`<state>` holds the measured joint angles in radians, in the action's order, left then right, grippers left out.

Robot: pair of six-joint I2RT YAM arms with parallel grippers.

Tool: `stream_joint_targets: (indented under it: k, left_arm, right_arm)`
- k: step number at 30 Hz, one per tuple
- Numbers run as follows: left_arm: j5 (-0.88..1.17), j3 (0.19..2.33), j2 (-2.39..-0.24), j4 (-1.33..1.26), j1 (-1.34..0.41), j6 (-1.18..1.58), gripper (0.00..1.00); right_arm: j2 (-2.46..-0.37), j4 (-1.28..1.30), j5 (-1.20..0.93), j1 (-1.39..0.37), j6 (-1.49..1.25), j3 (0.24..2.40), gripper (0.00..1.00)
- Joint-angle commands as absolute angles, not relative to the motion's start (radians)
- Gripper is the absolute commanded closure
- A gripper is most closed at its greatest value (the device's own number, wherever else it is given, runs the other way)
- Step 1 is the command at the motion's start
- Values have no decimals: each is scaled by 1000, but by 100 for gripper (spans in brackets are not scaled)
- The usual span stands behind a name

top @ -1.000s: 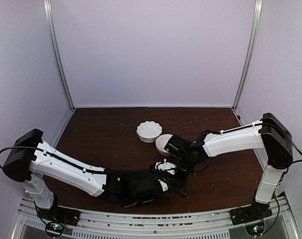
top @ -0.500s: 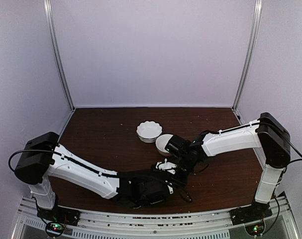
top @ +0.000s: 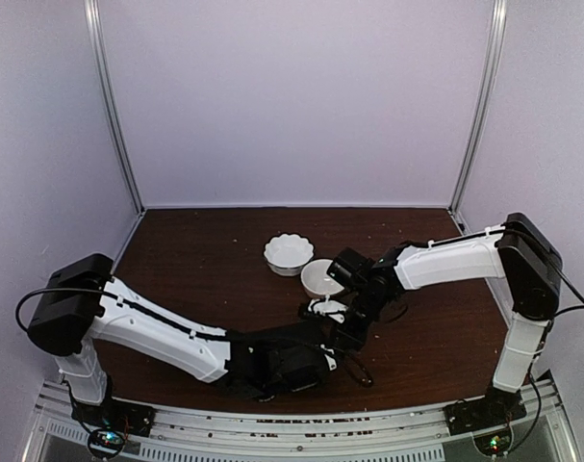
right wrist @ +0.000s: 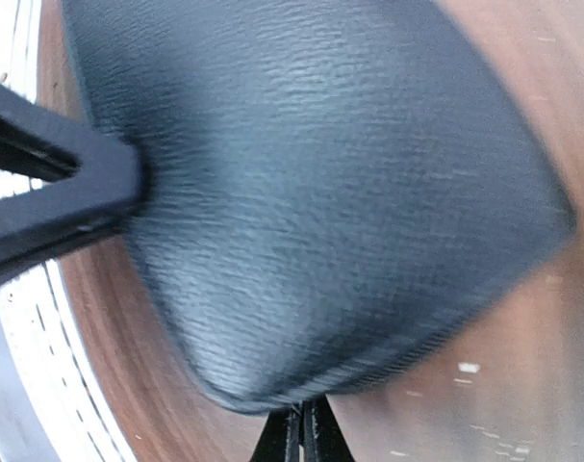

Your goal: Sort the hair-cutting tools

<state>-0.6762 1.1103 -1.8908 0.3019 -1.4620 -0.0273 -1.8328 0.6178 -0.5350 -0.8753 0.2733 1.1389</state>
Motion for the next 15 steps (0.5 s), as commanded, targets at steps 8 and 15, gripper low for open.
stream_joint_targets:
  k: [8,15]
  left_arm:
    - [-514,1020,-1782,248,-1456,-57,100]
    - [-485,1009,-1778,235,-1473,-70,100]
  right_arm:
    - [-1960,726,-478,-781,329,1290,100]
    - [-2012,722,-453,-779,295,1363,100]
